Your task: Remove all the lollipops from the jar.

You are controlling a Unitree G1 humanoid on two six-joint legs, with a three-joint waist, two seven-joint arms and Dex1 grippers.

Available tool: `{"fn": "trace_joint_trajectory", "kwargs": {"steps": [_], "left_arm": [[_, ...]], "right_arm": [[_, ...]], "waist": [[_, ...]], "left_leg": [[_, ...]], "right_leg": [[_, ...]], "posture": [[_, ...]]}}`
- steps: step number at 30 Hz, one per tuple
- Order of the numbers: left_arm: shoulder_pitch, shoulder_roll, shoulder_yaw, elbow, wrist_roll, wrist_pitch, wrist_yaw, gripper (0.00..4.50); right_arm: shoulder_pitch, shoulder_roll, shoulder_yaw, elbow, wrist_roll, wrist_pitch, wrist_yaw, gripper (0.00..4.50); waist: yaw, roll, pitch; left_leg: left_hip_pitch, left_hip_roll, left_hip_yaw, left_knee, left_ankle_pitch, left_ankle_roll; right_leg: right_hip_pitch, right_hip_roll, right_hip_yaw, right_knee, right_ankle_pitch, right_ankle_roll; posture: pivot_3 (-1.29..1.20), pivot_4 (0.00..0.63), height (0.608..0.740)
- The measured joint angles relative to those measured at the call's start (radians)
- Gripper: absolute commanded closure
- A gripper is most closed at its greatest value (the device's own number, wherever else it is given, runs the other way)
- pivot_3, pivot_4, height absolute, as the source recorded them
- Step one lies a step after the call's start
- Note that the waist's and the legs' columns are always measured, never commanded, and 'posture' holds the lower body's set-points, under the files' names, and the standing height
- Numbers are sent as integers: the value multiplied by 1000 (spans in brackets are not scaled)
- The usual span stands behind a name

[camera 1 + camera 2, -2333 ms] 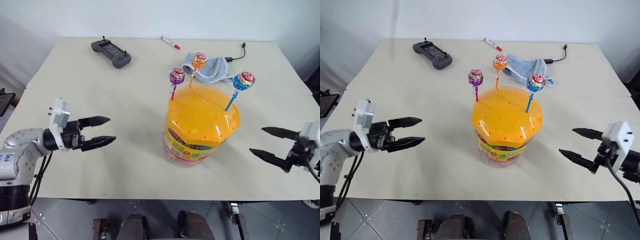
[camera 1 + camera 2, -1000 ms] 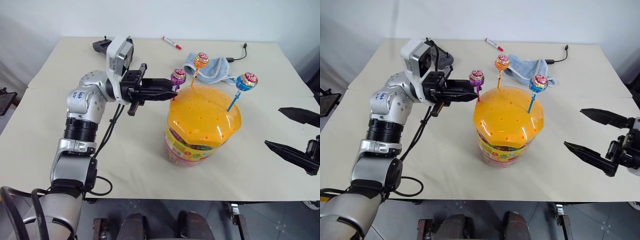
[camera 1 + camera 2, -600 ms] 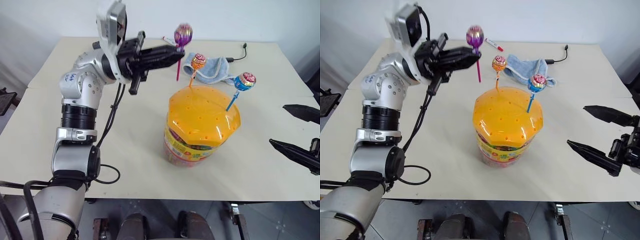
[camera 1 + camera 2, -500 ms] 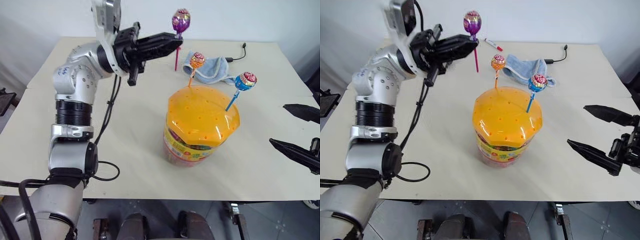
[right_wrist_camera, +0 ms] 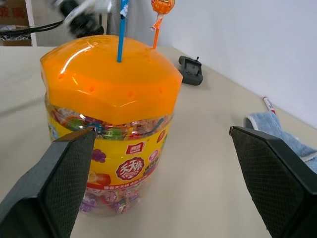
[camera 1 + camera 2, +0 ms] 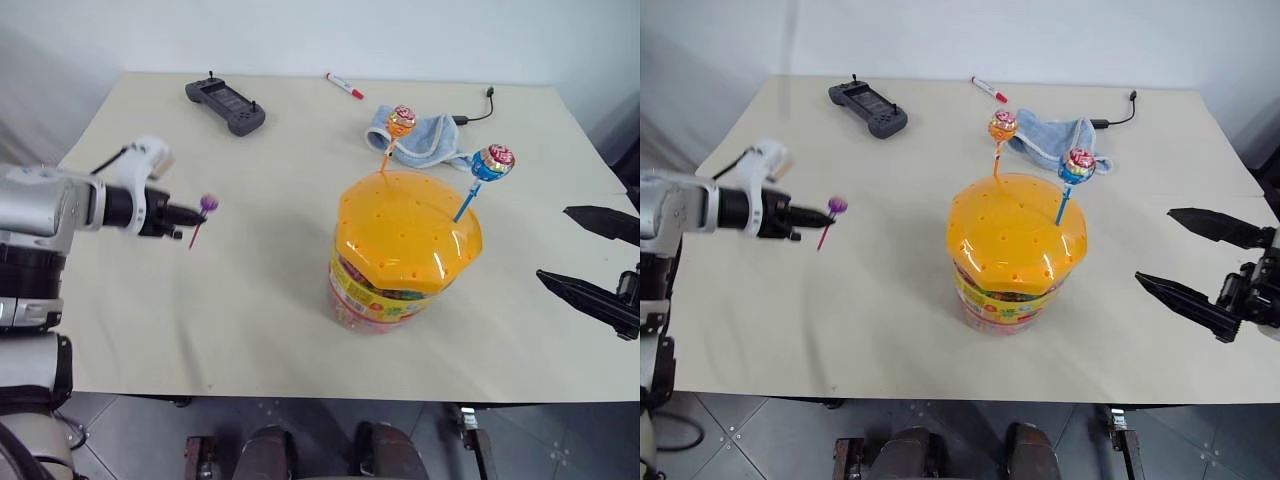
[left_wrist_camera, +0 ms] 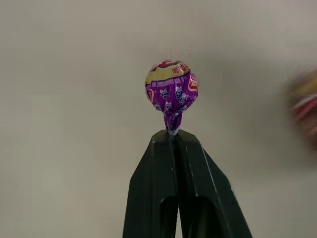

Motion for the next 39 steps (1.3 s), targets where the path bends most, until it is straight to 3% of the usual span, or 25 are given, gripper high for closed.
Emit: {"fn": "trace_joint_trajectory", "kwargs": {"steps": [4,7,16,20,24,27,30,34,39], "left_arm": [[51,44,-37,-10,38,109,65,4489],[51,60,-68,-2,54,173,92,3863],[48,98,-97,-41,46,236,93,1255],[-22,113,-116,-127,-2,244,40,29],[-132,97,-105,-167,-40,175,-17,29],[-146,26,-72,-158,-58,15,-71,29],[-143,-84,-19,-124,-80,-234,-138,29],[-153,-313,122,-5,-150,-568,-240,29],[-200,-484,165,181,-187,-823,-422,29]], "right_arm": [[-32,0,30,23,-8,-9,14,0],[-59,-1,48,45,-22,-18,19,0],[-98,-3,85,74,-42,-18,23,0],[-103,-4,85,80,-50,-18,26,0],[-109,-15,85,80,-51,-18,33,0],[-110,-17,84,83,-50,-18,36,0],[-129,-18,76,87,-47,-18,37,0],[-131,-23,48,84,-28,-17,36,0],[-77,-22,-14,58,-26,-16,19,0]], "waist": [[5,-1,0],[4,-1,0],[-3,-1,0],[3,-2,0],[3,-1,0],[3,-1,0],[2,-1,0],[6,-1,0],[5,-1,0]], "left_leg": [[0,0,0,0,0,0],[0,0,0,0,0,0],[0,0,1,0,0,0],[0,0,0,0,0,0],[0,0,1,1,0,0],[0,0,1,1,0,0],[0,0,1,3,0,0],[-1,0,1,4,0,1],[-1,0,2,4,-1,1]], "right_leg": [[0,0,0,0,0,0],[0,0,0,0,0,0],[0,0,0,1,0,0],[0,0,0,0,0,0],[0,0,1,1,0,0],[0,0,1,1,0,0],[0,0,1,1,0,0],[0,0,0,2,0,0],[0,0,0,2,0,0]], "posture": [[0,150,740],[0,150,740],[0,150,740],[0,150,740],[0,150,740],[0,150,740],[0,150,740],[0,150,740],[0,150,740]]}}
